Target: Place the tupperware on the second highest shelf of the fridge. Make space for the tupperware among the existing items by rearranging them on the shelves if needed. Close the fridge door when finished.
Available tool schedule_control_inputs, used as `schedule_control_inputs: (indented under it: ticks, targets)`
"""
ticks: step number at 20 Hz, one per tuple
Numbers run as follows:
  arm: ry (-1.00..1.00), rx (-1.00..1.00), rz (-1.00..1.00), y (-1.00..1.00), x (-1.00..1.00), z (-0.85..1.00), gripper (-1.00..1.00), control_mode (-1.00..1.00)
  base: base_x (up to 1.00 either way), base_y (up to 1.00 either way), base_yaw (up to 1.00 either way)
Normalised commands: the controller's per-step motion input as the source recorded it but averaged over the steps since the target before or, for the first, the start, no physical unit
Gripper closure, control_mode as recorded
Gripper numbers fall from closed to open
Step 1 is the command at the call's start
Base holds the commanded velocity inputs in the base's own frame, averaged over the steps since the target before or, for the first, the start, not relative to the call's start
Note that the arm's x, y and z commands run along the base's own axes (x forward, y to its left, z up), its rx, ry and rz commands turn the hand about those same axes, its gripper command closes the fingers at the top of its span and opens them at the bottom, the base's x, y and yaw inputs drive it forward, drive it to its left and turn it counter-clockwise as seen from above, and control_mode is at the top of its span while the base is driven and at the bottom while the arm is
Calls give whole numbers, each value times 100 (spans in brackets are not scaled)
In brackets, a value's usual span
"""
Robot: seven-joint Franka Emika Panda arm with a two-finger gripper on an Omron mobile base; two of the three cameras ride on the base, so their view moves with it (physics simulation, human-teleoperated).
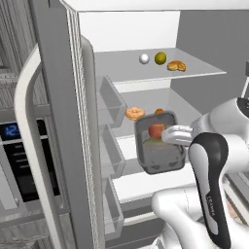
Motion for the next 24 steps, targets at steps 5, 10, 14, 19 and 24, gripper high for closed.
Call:
schedule_control_inputs:
  ticks: [5, 10, 14, 19, 24]
  targets:
    - [0, 9, 13, 21, 12, -1, 100, -100, 0, 0, 0]
    - [0, 12, 4, 3, 34, -13, 100, -100, 0, 0, 0]
    - [1, 8, 0, 13, 42, -19, 100, -100, 0, 0, 0]
    - [5, 5, 1, 32, 39, -8, 100, -100, 0, 0, 0]
    - [4, 6, 2, 20, 34, -5, 100, -100, 0, 0, 0]
